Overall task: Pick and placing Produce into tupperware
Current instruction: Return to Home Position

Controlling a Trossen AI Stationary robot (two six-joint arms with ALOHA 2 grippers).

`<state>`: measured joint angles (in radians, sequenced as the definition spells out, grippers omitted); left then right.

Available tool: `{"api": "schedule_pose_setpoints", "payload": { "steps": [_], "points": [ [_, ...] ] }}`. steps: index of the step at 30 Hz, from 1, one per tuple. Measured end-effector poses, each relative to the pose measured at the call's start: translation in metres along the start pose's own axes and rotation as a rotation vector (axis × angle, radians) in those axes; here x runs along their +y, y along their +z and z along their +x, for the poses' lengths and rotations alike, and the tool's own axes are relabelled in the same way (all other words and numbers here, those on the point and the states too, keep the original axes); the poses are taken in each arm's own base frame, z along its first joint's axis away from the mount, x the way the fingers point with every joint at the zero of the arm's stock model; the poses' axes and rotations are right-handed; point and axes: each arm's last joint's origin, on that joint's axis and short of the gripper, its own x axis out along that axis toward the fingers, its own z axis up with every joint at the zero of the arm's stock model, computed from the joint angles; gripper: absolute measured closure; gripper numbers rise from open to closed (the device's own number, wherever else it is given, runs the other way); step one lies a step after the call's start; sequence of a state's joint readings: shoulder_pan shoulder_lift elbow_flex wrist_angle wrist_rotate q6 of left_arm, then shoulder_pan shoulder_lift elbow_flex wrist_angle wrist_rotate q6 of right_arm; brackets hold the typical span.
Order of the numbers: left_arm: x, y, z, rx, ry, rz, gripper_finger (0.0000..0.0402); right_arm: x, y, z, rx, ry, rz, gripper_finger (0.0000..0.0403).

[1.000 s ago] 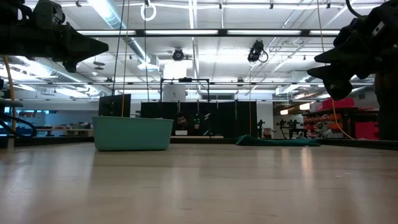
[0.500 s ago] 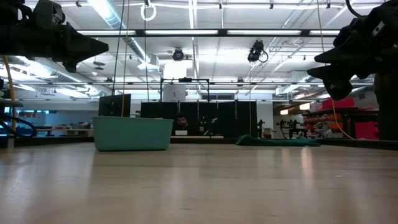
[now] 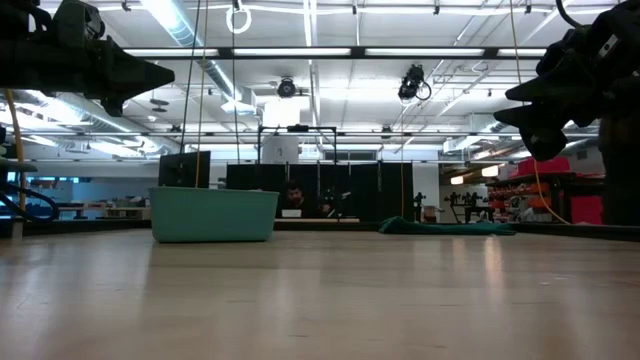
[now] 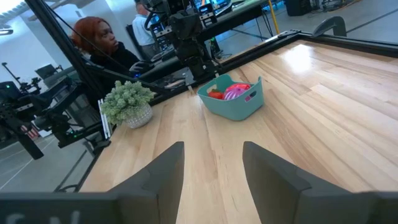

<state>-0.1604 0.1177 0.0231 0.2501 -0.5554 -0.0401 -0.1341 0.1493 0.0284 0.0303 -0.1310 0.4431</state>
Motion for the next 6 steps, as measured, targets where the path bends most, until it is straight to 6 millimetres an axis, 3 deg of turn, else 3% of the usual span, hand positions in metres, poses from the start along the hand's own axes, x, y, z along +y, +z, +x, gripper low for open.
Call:
{"api": "schedule_pose_setpoints", "payload": {
  "steps": [6],
  "points": [
    [0.0000,0.0000,0.0000,0.000,0.000,0.000,0.0369,0.0000,0.0000,0.0000,0.000,0.000,0.000,0.0230]
  ]
}}
